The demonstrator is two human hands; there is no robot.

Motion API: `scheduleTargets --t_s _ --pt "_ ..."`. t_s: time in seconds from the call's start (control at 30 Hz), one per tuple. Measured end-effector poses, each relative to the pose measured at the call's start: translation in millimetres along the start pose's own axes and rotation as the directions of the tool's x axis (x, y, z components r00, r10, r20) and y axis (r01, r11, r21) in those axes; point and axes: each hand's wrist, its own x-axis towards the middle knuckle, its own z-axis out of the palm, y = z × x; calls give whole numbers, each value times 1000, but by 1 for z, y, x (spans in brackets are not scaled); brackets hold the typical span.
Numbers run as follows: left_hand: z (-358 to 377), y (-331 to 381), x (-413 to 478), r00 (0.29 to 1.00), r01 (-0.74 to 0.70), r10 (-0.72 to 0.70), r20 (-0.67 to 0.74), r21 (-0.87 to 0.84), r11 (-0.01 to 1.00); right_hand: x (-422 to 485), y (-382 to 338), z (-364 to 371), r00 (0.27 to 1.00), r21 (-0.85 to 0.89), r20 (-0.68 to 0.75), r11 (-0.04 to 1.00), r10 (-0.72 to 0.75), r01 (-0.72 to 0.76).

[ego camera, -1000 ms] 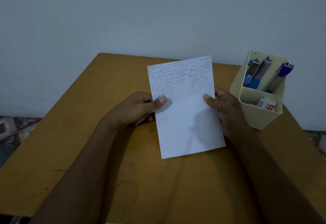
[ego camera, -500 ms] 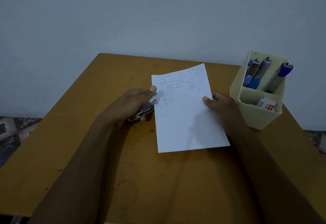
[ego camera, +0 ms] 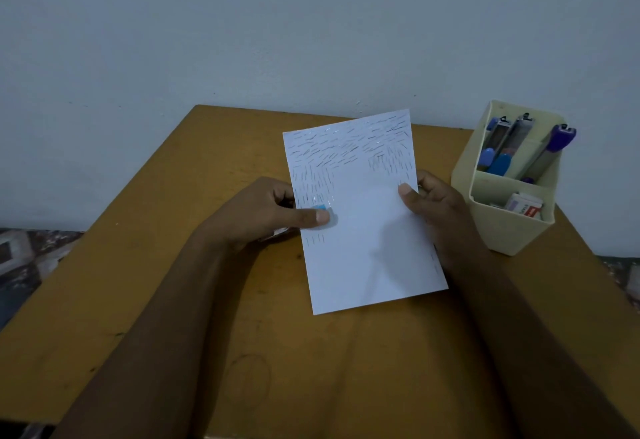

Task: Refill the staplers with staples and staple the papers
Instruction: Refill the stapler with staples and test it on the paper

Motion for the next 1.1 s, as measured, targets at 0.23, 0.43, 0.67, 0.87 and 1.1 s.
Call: scheduleTargets --t_s 0.23,0.43,0.67,0.87,1.1 --pt "2 -3 1 997 -70 71 -17 72 995 1 1 -1 1000 36 14 999 -27 27" --pt "3 -6 2 995 -94 96 -22 104 990 3 4 -1 999 21 21 999 -42 42" --pt "2 -7 2 995 -90 94 -25 137 986 4 6 -3 998 29 27 998 -53 52" --pt "7 -2 0 995 -94 96 -30 79 992 4 7 -1 998 12 30 999 -50 50" --pt "10 -3 1 990 -125 128 -62 47 991 5 9 0 998 -23 35 998 -55 55"
